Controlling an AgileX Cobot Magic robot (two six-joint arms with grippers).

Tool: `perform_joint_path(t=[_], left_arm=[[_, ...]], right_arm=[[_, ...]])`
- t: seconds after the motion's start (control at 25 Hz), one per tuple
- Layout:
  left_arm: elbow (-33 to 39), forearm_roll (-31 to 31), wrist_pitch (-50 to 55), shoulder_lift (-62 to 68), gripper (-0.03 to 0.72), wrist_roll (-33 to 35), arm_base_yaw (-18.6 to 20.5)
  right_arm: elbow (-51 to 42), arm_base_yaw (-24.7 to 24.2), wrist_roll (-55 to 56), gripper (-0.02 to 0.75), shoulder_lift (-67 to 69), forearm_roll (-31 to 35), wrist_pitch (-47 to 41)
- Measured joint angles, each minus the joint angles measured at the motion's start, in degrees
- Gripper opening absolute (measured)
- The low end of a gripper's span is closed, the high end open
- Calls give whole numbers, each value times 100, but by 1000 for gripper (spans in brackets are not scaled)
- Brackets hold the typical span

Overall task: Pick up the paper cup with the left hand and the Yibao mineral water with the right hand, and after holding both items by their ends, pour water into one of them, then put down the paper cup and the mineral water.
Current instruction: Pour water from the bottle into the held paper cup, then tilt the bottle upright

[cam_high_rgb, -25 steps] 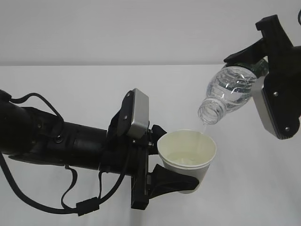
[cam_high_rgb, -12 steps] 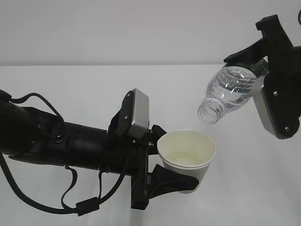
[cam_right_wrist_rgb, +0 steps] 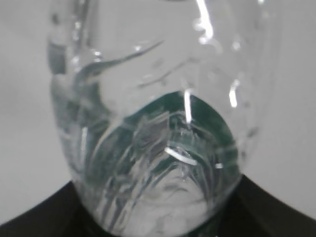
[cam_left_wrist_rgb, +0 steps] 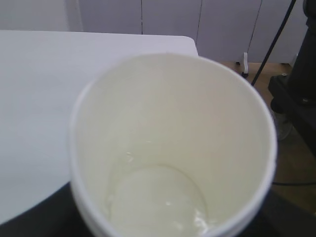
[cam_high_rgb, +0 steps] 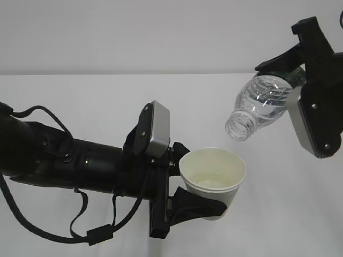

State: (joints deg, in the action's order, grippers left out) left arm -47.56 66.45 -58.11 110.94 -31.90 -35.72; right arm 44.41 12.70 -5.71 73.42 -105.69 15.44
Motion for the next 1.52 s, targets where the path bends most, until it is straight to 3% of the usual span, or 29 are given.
perform_joint_path(t=[1.52], left_arm=[[0,12,0,0,475,0,0]], right_arm=[[0,0,0,444,0,0,0]])
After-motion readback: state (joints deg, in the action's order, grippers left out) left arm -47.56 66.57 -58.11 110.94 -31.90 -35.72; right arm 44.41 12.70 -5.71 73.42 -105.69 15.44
